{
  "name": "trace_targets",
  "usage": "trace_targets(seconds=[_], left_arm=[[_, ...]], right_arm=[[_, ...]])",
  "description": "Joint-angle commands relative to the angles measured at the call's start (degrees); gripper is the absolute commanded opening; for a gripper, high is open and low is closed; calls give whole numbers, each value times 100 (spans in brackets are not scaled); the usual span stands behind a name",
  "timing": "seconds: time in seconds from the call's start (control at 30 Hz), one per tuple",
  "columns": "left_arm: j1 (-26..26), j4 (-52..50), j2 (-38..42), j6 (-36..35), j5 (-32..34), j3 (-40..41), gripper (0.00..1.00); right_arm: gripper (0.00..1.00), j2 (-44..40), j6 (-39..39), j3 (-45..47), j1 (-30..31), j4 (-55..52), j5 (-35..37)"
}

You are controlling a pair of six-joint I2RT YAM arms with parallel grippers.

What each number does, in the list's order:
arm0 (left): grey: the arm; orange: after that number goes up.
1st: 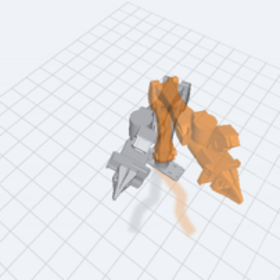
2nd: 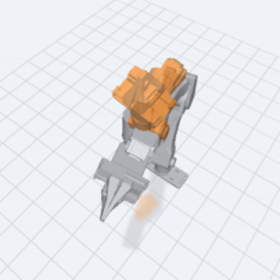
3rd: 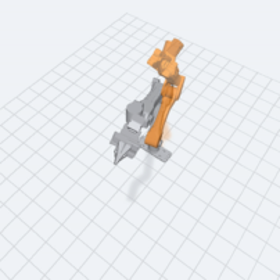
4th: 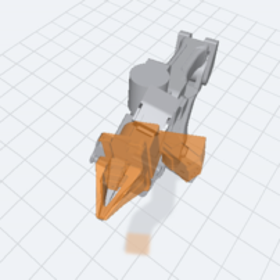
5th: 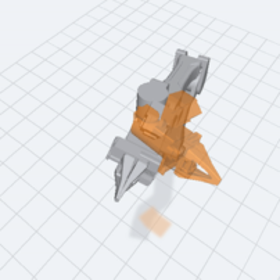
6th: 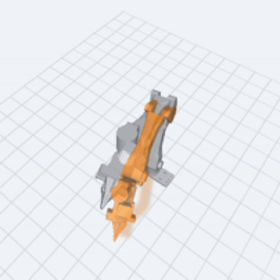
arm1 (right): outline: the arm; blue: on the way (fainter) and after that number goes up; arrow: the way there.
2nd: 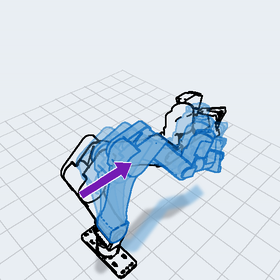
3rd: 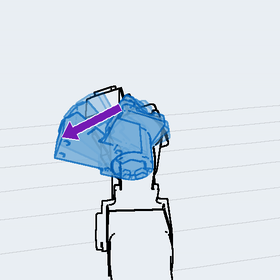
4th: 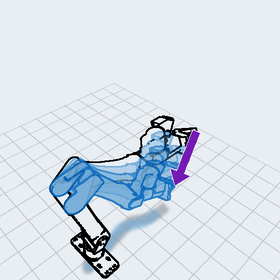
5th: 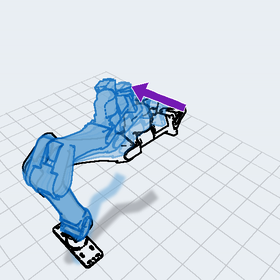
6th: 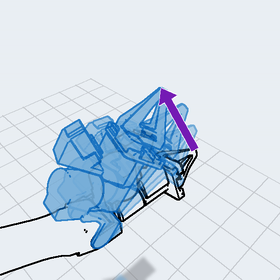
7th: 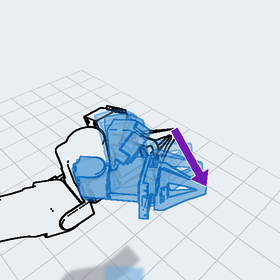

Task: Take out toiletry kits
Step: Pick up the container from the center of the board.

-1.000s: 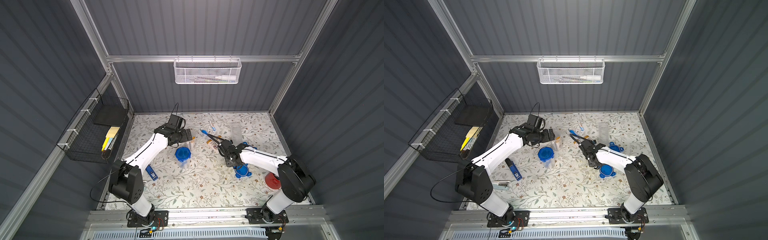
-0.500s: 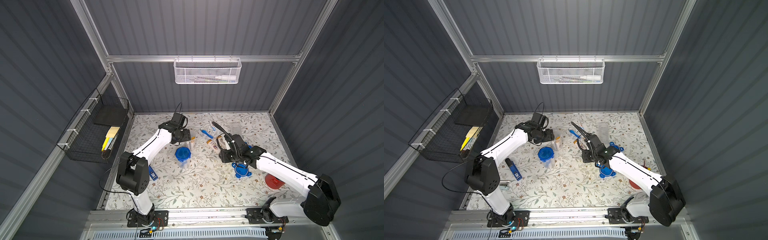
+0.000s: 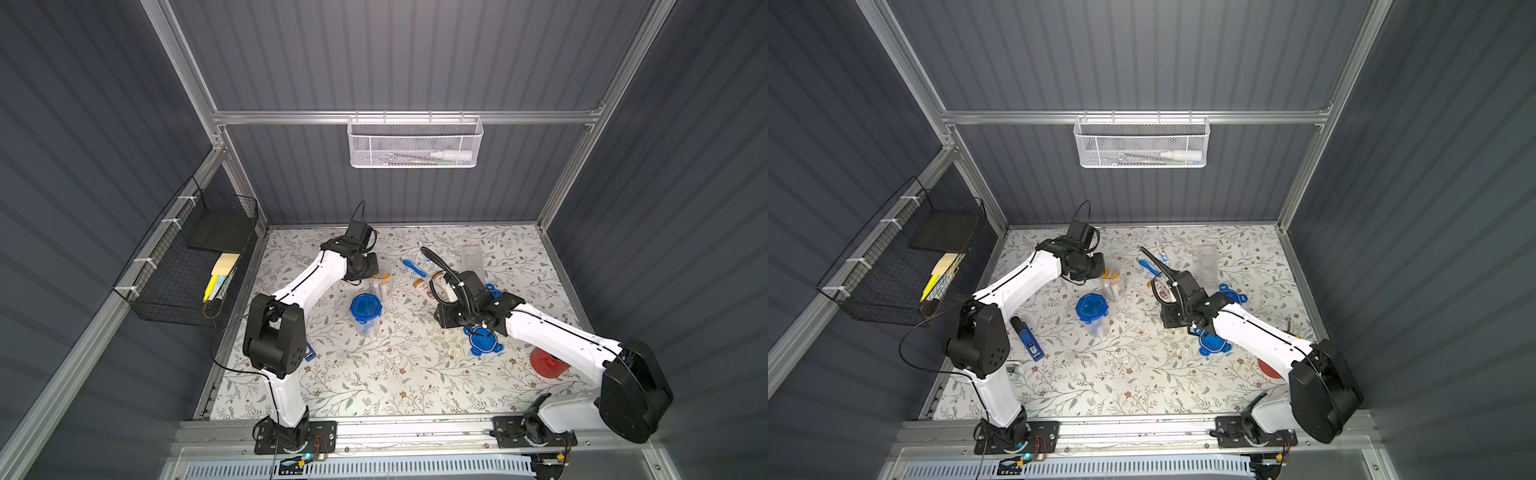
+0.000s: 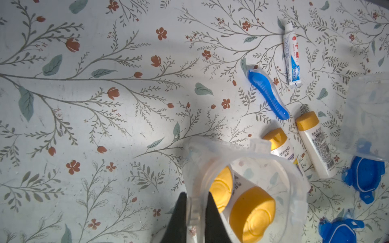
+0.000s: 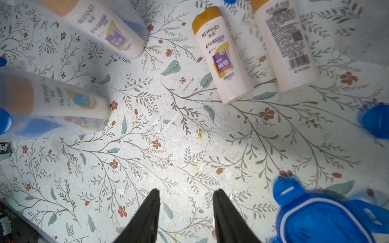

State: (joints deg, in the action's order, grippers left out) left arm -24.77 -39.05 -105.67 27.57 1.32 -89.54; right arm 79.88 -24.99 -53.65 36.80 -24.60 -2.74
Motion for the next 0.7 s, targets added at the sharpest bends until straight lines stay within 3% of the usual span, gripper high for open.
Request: trace_targets(seconds=[0.0, 0.1, 0.17, 0.27, 0.33, 0.53, 0.67], left_arm=[[17, -145, -125, -2, -170, -114, 8], [17, -211, -169, -39, -294, -158, 0], [21, -244, -162, -96, -441, -188, 0], [25, -244, -106, -213, -835, -280, 0], [25, -224, -44, -242, -1102, -342, 0], [25, -109, 112, -323, -2188, -558, 0], [26, 93, 161, -214, -2977, -573, 0]], right_arm=[[44, 127, 97, -84, -24, 61, -108], [44, 166, 138, -64, -47, 112, -183], [47, 119, 286, 13, -61, 313, -458], [58, -63, 503, 114, -68, 633, -823], [75, -279, 653, 197, -67, 828, -914], [82, -987, 1063, 396, -68, 1159, -816], [99, -1497, 1331, 506, -69, 1135, -786]])
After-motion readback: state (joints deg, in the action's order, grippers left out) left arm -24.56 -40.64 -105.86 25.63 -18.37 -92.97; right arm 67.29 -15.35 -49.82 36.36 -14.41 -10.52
